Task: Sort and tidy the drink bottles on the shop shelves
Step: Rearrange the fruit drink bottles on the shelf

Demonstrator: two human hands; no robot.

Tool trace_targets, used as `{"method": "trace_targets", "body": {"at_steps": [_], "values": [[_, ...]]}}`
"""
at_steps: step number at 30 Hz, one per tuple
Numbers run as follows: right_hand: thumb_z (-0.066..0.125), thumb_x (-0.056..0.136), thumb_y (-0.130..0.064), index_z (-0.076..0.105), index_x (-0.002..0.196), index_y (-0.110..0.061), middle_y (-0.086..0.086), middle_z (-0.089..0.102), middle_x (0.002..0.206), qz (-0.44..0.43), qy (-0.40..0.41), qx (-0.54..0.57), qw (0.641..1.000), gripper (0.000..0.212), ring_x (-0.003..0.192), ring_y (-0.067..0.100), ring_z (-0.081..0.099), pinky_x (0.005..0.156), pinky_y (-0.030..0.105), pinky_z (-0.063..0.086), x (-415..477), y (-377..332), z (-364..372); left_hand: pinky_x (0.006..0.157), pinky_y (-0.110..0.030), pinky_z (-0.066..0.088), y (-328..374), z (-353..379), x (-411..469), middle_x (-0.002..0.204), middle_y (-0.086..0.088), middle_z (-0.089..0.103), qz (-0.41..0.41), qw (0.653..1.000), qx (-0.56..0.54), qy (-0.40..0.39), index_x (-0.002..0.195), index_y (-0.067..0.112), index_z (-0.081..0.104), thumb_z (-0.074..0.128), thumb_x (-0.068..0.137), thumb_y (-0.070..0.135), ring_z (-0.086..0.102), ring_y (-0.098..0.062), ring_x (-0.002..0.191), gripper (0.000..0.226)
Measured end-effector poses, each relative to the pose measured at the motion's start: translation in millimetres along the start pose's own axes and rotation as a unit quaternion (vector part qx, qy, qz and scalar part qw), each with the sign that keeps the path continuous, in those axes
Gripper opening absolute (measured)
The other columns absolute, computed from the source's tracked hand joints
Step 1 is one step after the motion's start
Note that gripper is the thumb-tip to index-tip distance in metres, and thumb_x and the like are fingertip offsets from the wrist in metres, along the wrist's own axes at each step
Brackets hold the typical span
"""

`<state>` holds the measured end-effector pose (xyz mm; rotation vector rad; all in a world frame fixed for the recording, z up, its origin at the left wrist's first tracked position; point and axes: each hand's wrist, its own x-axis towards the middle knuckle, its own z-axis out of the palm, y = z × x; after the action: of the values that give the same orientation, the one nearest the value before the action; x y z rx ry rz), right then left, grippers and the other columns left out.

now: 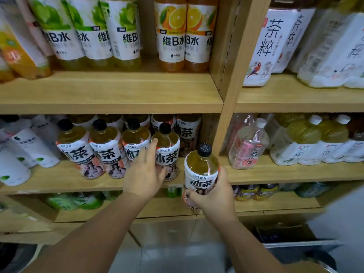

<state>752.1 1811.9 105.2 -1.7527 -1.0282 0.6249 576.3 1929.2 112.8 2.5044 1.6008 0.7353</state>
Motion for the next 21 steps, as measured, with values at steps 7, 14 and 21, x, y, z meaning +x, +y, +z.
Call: {"method": "trace_targets", "body": {"at_steps": [7,14,21], "values": [[0.094,0.065,-0.013,0.046,0.129,-0.039,-0.026,0.064,0.110,0.046,0.059,0.017,0.997,0.085,0.098,-0.020,0.058,0.081,0.012,0.054,4,-3,42,0.073,-0.047,0.058,-36,-12,10,0.150,-0.021,0.040,0.200,0.975,0.092,0.037,0.149,0.011,0.046,0.077,0.083,0.024,0.058,-0.039,0.110,0.074],[0.088,0.076,-0.013,0.040,0.140,-0.031,-0.022,0.064,0.110,0.045,0.094,0.029,0.994,0.083,0.095,-0.013,0.062,0.070,0.004,0.050,14,-13,55,0.075,-0.042,0.061,-47,-19,16,0.165,-0.008,0.028,0.215,0.972,0.091,-0.026,0.159,0.018,0.029,0.069,0.090,0.029,0.060,-0.034,0.120,0.081],[0.089,0.076,-0.015,0.033,0.149,-0.028,-0.008,0.056,0.140,0.037,0.109,0.011,0.993,0.093,0.129,0.006,0.055,0.109,0.029,0.049,20,-10,68,0.075,-0.042,0.060,-44,-24,14,0.165,-0.012,0.021,0.204,0.975,0.073,-0.048,0.158,0.020,0.027,0.072,0.088,0.029,0.056,-0.036,0.126,0.084]]}}
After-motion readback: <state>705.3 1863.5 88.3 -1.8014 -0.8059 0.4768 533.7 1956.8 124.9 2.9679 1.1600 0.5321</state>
